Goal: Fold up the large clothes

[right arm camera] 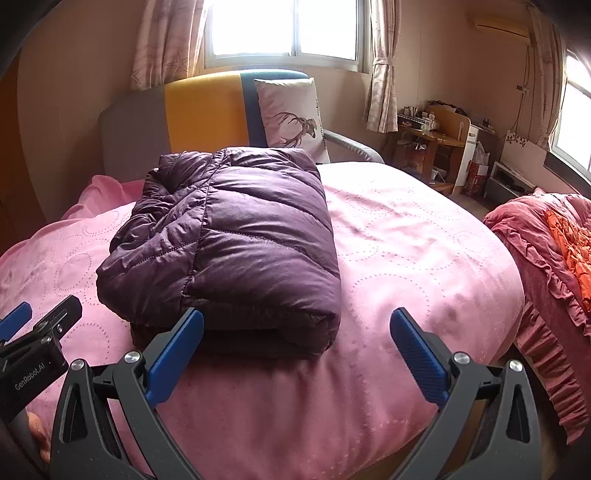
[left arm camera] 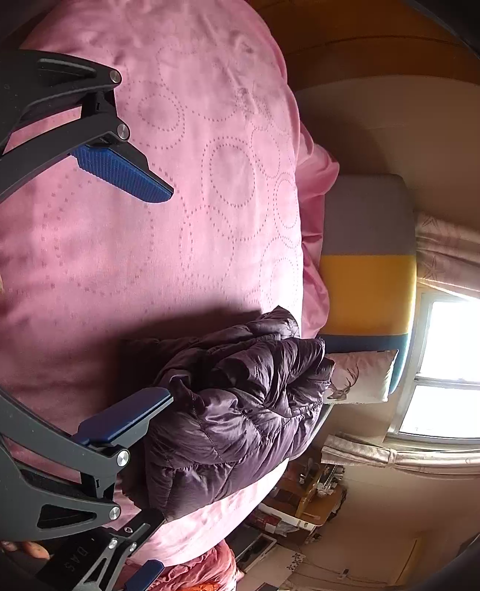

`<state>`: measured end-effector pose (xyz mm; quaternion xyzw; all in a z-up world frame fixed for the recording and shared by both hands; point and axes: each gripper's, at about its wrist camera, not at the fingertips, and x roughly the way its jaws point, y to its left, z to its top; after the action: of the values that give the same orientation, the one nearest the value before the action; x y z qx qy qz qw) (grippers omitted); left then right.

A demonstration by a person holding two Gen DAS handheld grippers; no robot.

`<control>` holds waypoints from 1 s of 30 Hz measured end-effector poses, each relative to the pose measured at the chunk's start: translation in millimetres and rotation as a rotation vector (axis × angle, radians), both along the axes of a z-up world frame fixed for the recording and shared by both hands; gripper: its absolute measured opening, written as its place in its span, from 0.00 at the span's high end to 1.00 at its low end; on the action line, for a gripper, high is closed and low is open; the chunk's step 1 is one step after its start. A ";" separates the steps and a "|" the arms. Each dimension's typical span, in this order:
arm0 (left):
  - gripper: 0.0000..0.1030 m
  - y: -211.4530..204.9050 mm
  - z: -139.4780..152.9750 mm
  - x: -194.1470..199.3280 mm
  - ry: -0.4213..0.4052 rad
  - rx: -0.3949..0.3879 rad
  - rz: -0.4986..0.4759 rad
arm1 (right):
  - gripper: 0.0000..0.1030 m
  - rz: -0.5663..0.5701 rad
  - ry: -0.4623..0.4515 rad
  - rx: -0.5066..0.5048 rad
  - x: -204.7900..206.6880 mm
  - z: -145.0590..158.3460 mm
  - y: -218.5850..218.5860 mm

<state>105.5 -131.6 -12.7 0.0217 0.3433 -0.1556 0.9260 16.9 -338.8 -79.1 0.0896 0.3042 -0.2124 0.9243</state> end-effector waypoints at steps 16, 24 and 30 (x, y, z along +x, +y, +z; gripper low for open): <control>0.04 7.4 3.6 -14.0 -0.041 0.016 0.044 | 0.02 0.012 -0.004 -0.024 0.2 8.7 17.9; 0.04 5.9 4.0 -14.1 -0.036 0.011 0.036 | 0.02 0.020 -0.002 -0.030 0.6 5.5 18.7; 0.04 5.7 5.5 -15.8 -0.040 0.009 0.031 | 0.02 0.017 -0.002 -0.020 1.3 4.8 15.8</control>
<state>89.7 -125.9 -7.1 0.0237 0.3259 -0.1392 0.9348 18.2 -323.0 -74.3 0.0778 0.3020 -0.2075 0.9272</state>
